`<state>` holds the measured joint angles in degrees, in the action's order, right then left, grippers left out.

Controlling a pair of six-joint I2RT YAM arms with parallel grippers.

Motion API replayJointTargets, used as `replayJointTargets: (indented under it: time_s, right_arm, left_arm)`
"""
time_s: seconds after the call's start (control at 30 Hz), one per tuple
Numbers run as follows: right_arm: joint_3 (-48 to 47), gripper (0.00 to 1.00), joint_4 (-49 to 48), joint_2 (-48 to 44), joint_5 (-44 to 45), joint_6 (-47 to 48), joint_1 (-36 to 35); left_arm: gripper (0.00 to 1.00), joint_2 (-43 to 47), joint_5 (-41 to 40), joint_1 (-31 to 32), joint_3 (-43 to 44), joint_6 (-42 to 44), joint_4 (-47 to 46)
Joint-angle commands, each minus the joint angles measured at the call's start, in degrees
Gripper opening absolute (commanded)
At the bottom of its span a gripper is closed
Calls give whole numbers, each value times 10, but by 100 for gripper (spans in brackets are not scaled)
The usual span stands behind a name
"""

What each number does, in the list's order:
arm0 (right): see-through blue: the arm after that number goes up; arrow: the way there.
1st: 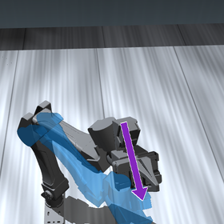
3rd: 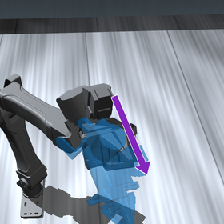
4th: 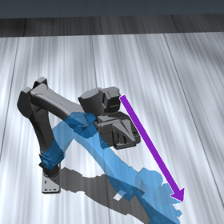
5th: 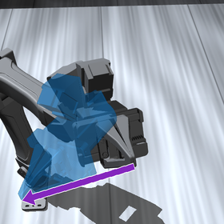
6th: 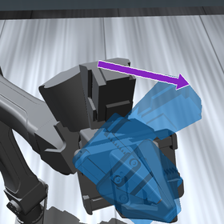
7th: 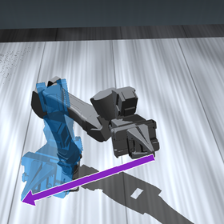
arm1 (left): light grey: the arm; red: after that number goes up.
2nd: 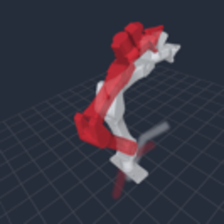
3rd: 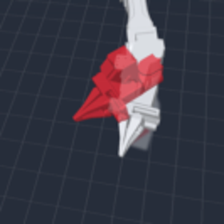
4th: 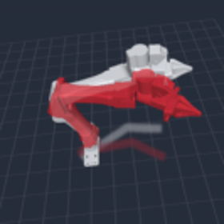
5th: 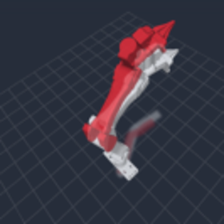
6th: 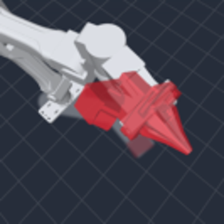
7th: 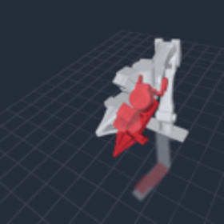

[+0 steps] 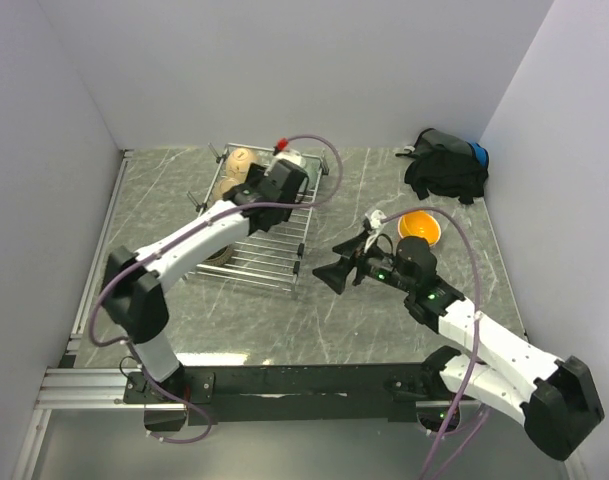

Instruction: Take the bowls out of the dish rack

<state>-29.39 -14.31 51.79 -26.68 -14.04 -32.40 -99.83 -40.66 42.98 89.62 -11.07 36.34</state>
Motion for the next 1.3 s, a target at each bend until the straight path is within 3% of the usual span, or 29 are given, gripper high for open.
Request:
replayJointTargets:
  time_s: [0.0,0.4,0.8,1.03,1.13,1.23,1.27]
  right_arm:
    - [-34,100,-128,41,6,21,-42]
    - [-157,100,-224,220,-8,58,-67]
    - [-298,100,-200,380,-25,78,-85]
    - [-342,93,-185,432,-41,79,-93]
    - [-357,83,-175,444,-47,82,-96]
    - [-365,65,-167,449,-51,86,-97]
    - [-366,55,-165,449,-51,88,-98]
  left_arm:
    - [46,90,107,-17,-30,-47,-74]
    - [43,236,402,-132,-171,-158,-193]
    - [43,257,561,-207,-216,-236,-268]
    - [43,257,620,-233,-236,-271,-305]
    - [43,256,638,-238,-242,-280,-317]
    - [43,256,644,-241,-245,-283,-319]
    - [43,256,644,-242,-246,-284,-321]
